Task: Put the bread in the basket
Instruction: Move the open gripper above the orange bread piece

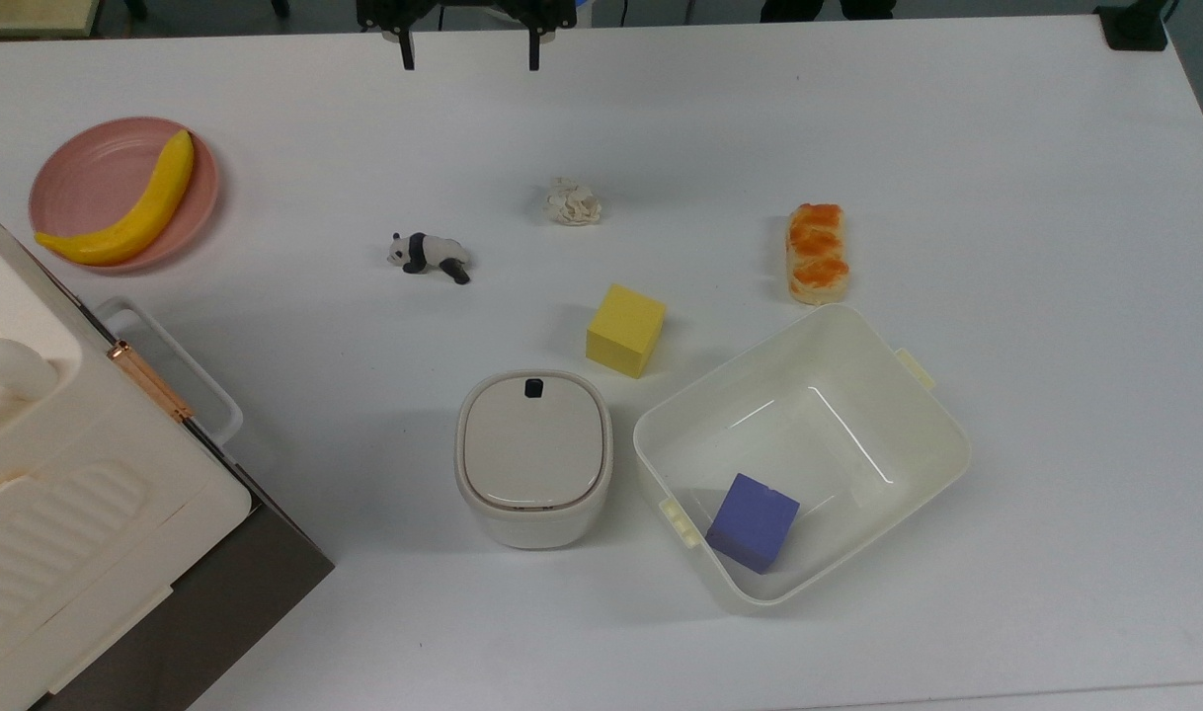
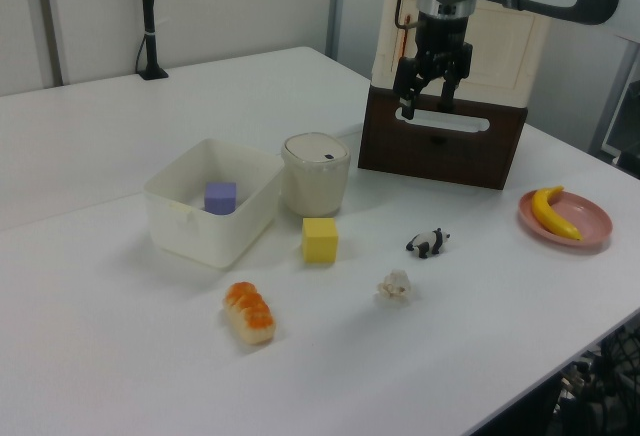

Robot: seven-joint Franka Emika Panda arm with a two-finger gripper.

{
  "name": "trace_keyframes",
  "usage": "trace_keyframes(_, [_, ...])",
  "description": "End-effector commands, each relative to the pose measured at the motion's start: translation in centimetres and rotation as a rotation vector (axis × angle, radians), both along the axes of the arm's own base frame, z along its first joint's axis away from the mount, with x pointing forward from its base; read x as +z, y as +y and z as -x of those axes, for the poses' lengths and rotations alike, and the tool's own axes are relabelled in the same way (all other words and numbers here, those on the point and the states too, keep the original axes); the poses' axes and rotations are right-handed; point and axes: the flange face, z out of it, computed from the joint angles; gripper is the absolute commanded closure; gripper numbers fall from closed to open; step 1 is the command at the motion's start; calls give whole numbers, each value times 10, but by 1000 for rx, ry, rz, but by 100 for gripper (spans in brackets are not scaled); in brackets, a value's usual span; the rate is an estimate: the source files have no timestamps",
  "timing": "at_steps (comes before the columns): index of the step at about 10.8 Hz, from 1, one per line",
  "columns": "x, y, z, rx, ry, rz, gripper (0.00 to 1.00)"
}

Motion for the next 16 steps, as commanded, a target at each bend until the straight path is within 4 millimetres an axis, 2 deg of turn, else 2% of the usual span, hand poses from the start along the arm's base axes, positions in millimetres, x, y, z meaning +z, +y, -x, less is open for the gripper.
trace_keyframes(1, [4,4,14,-16,31,-23,0])
trace_keyframes(4, [0,1,13,-10,40,-23,0])
trace_keyframes(7, [-7,11,8,7,45,-22,0])
trace_keyframes(8, [-16,23,3,28,59,-23,0])
trace_keyframes(11, [-33,86,2,109,81,-30,0])
trace_keyframes(13, [-42,126,5,97,96,-73,0])
trace_keyframes(16, [-71,191,12,37,159,-135,0])
